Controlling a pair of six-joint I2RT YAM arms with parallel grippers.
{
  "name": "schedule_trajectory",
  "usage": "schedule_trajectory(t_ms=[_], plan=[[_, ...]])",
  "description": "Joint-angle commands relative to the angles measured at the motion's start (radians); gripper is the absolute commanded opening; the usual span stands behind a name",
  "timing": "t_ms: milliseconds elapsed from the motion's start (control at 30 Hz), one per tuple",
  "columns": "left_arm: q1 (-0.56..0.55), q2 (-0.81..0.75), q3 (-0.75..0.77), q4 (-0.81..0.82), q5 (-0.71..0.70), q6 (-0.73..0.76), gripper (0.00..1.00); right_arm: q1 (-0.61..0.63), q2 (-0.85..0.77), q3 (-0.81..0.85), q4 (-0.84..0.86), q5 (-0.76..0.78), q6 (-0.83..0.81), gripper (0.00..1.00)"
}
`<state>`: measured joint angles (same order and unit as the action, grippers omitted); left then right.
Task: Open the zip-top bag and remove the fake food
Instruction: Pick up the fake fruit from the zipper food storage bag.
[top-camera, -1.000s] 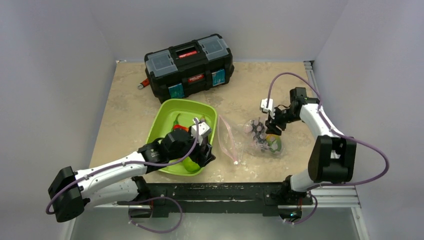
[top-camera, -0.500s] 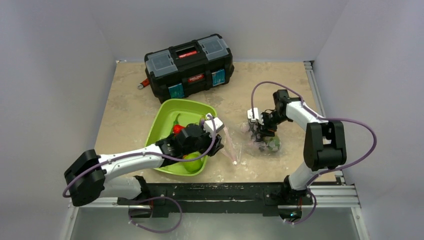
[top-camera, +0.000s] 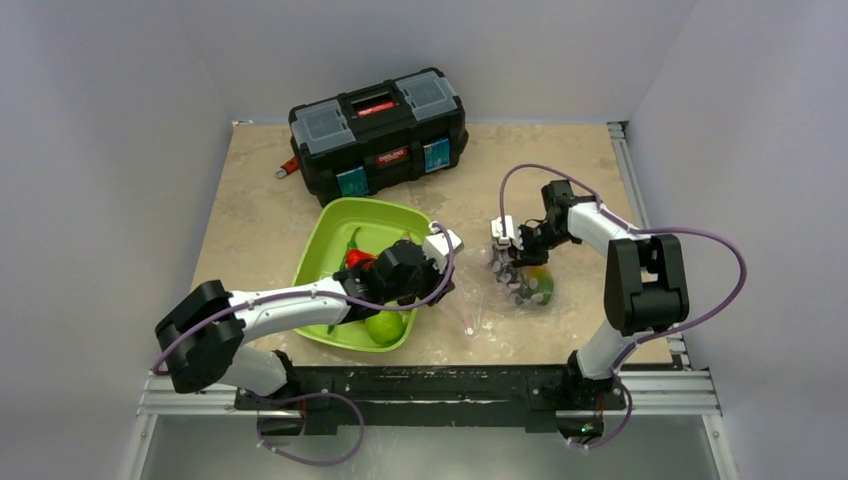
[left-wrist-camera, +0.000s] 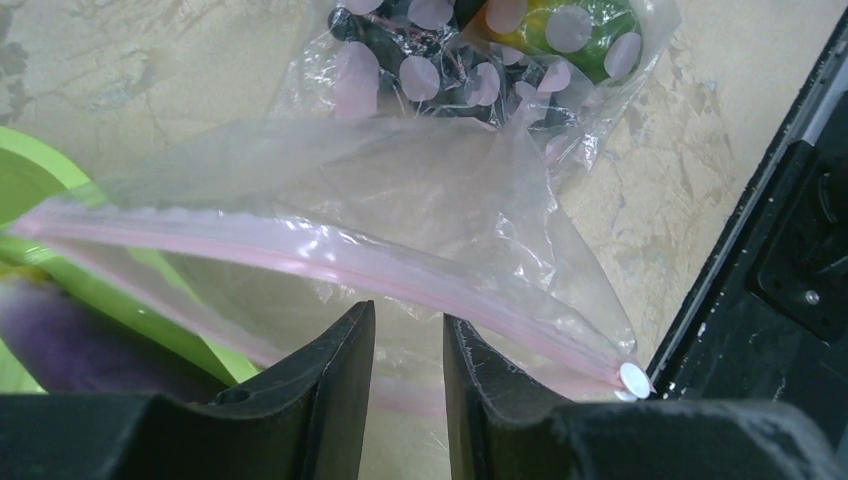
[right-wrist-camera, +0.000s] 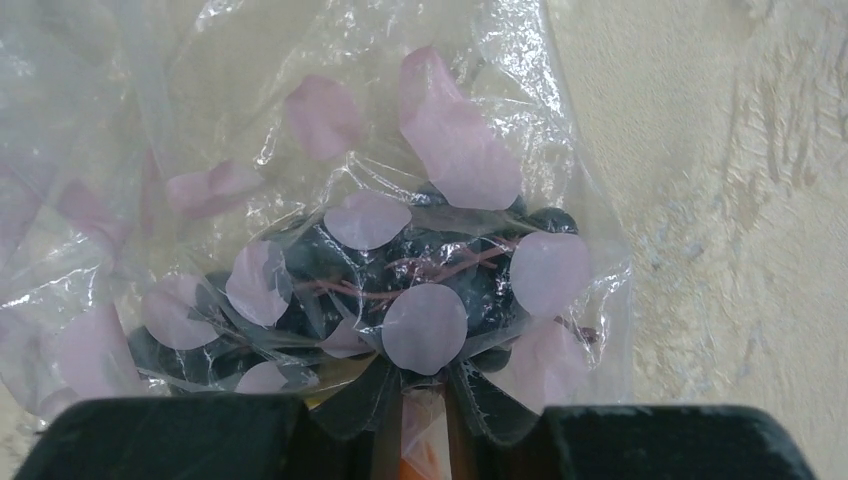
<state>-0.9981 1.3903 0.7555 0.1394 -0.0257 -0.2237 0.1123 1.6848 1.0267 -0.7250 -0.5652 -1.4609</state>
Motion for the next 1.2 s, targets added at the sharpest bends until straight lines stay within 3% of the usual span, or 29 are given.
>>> schedule_trajectory(t_ms=[0,267,467,533,733,967,1167], plan=[[-0.004,-0.001,0.025,0.065,0.074,-0.051,0.31,0.006,-0.021,0.037,-0.139,-0.141,-0.061,0.17],[0.017,-0.123,-0.049,0.134,0.146,-0.225,0.39,-0.051,-0.143,0.069,-0.225,-0.240,-0.126,0.00],[0.038,-0.213,-0.142,0.172,0.170,-0.291,0.55,-0.098,-0.190,0.113,-0.366,-0.266,-0.166,0.00],[0.051,-0.214,-0.173,0.210,0.199,-0.310,0.56,-0.099,-0.200,0.102,-0.391,-0.273,-0.193,0.00],[0.067,-0.218,-0.202,0.215,0.198,-0.336,0.54,-0.099,-0.181,0.035,-0.225,-0.180,-0.032,0.00],[0.065,-0.188,-0.175,0.149,0.193,-0.345,0.43,-0.101,-0.191,0.026,-0.206,-0.192,0.038,0.37],[0.064,-0.141,-0.135,0.085,0.213,-0.286,0.40,-0.135,-0.270,0.050,-0.293,-0.233,-0.011,0.50]])
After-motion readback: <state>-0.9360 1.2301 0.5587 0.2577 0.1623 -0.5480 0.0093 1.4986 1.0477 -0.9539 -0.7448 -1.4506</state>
